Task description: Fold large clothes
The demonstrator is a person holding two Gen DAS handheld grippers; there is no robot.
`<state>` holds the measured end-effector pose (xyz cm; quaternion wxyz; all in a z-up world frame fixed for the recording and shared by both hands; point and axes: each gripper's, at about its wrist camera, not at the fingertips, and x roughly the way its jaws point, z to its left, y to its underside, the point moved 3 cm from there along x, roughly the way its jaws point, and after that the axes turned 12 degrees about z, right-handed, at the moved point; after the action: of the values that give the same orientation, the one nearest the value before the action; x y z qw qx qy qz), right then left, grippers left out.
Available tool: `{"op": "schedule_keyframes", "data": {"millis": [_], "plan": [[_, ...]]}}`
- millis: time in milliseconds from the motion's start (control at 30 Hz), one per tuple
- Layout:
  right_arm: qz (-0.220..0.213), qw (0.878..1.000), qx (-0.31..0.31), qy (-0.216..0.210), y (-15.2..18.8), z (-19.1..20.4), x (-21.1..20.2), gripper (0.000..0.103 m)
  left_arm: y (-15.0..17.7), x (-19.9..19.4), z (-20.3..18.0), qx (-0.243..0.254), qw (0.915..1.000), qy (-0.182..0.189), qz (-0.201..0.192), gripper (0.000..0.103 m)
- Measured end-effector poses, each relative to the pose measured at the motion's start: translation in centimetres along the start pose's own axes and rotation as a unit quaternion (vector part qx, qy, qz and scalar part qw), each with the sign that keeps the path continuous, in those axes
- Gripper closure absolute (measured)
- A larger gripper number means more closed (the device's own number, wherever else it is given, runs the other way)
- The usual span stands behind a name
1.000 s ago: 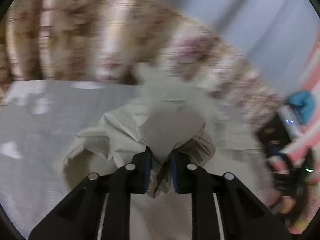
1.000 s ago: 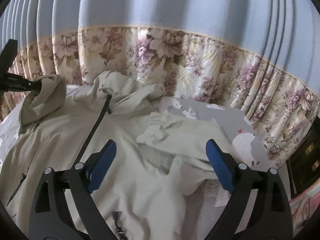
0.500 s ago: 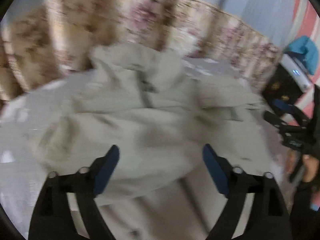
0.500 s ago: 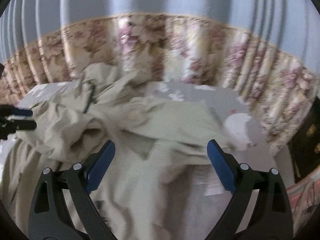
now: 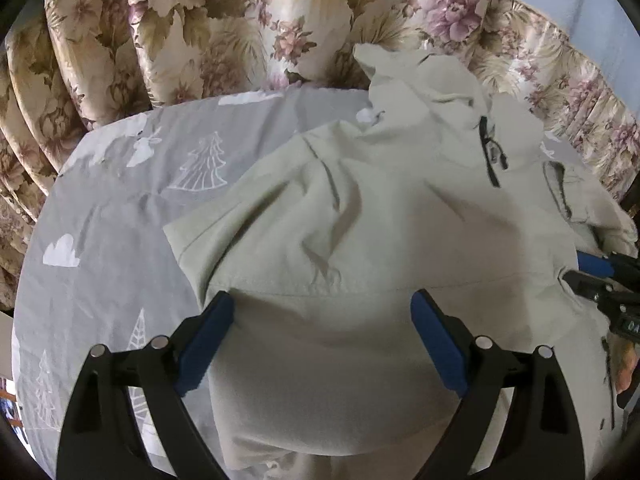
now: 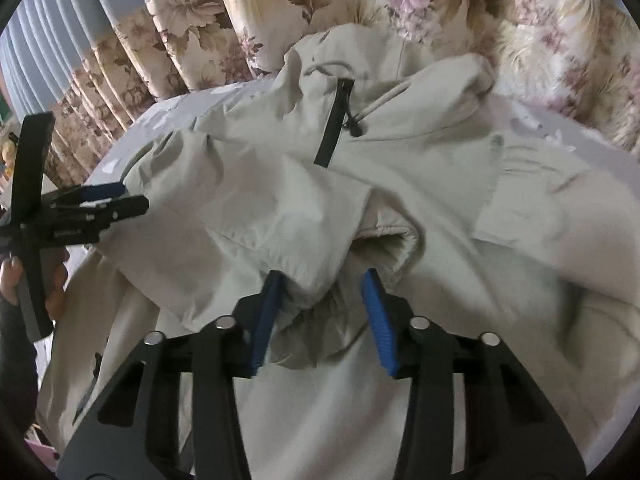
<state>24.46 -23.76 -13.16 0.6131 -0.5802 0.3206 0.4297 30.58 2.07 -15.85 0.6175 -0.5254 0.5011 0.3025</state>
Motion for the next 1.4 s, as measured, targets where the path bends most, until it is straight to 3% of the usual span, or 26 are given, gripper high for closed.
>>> {"op": "schedule_keyframes", "data": {"millis": [33,67,100,233,300,333,467,533,600,733,867,967,1033,1100,1133,1167,1267,1367,1400], "plan": [[0.000,1.000,-0.009,0.000,-0.2,0.3,0.1,0.075,0.0,0.1,-0.1,0.004,1.0000,-0.008,0.001,0.012],[-0.002,1.000,-0.018,0.003,-0.3,0.5,0.1,0.091,-0.1,0.2,-0.2,0.007,0.9998,-0.017,0.001,0.012],[-0.012,0.999,-0.030,0.015,-0.6,0.8,-0.3,0.095,-0.1,0.2,-0.1,0.006,0.9998,-0.017,0.000,0.012],[-0.070,0.994,-0.023,0.086,-1.1,-0.7,-4.2,0.096,0.4,-0.9,0.1,-0.007,0.9999,0.008,-0.012,0.012],[-0.075,0.992,-0.008,0.100,-0.4,-2.1,-5.7,0.096,0.4,-0.8,-0.3,-0.002,0.9999,0.006,-0.010,0.012],[-0.055,0.993,-0.002,0.105,0.1,-2.8,-5.4,0.096,0.4,-0.5,-0.6,0.003,1.0000,0.002,-0.006,0.012],[0.005,0.997,-0.013,0.079,2.5,-4.6,-3.0,0.085,0.4,1.3,-1.4,0.014,0.9997,-0.015,0.011,0.012],[-0.018,0.998,-0.014,0.065,3.3,-5.4,-4.9,0.070,0.5,1.2,-1.3,0.015,0.9998,-0.011,0.006,0.012],[-0.047,0.997,0.007,0.059,3.4,-7.1,-7.6,0.069,0.5,0.5,-1.0,0.013,0.9999,-0.001,-0.001,0.012],[-0.069,0.991,0.034,0.110,1.8,-10.9,-10.1,0.064,0.0,-1.4,-0.3,0.003,0.9996,-0.003,-0.029,0.012],[-0.015,0.991,0.012,0.131,0.3,-11.9,-7.1,0.036,-0.3,-3.1,-0.2,-0.003,0.9989,-0.001,-0.047,0.011],[0.035,0.988,0.004,0.152,0.2,-12.2,-3.5,0.033,-0.3,-3.5,-0.3,0.000,0.9989,-0.003,-0.047,0.011],[0.049,0.985,0.002,0.165,0.5,-12.8,-1.8,0.039,-0.3,-3.5,-0.4,0.002,0.9990,-0.009,-0.043,0.011],[0.034,0.986,0.000,0.162,0.6,-12.8,-2.0,0.057,-0.2,-3.5,-0.4,0.004,0.9991,-0.015,-0.040,0.011],[0.019,0.989,0.018,0.146,0.7,-13.3,-3.1,0.085,-0.2,-3.5,-0.4,0.004,0.9991,-0.017,-0.039,0.011],[-0.007,0.991,0.046,0.125,0.8,-14.4,-4.7,0.092,-0.3,-3.6,-0.5,0.003,0.9990,-0.017,-0.040,0.011],[-0.056,0.987,0.120,0.095,1.3,-18.3,-8.3,0.094,-0.3,-4.0,-0.6,0.003,0.9989,-0.017,-0.043,0.011],[-0.097,0.975,0.179,0.090,3.1,-22.6,-11.7,0.094,-0.6,-4.3,-1.0,0.005,0.9988,-0.016,-0.046,0.011],[-0.117,0.971,0.199,0.070,4.0,-24.1,-13.2,0.094,-0.7,-4.3,-1.1,0.007,0.9988,-0.014,-0.047,0.011]]}}
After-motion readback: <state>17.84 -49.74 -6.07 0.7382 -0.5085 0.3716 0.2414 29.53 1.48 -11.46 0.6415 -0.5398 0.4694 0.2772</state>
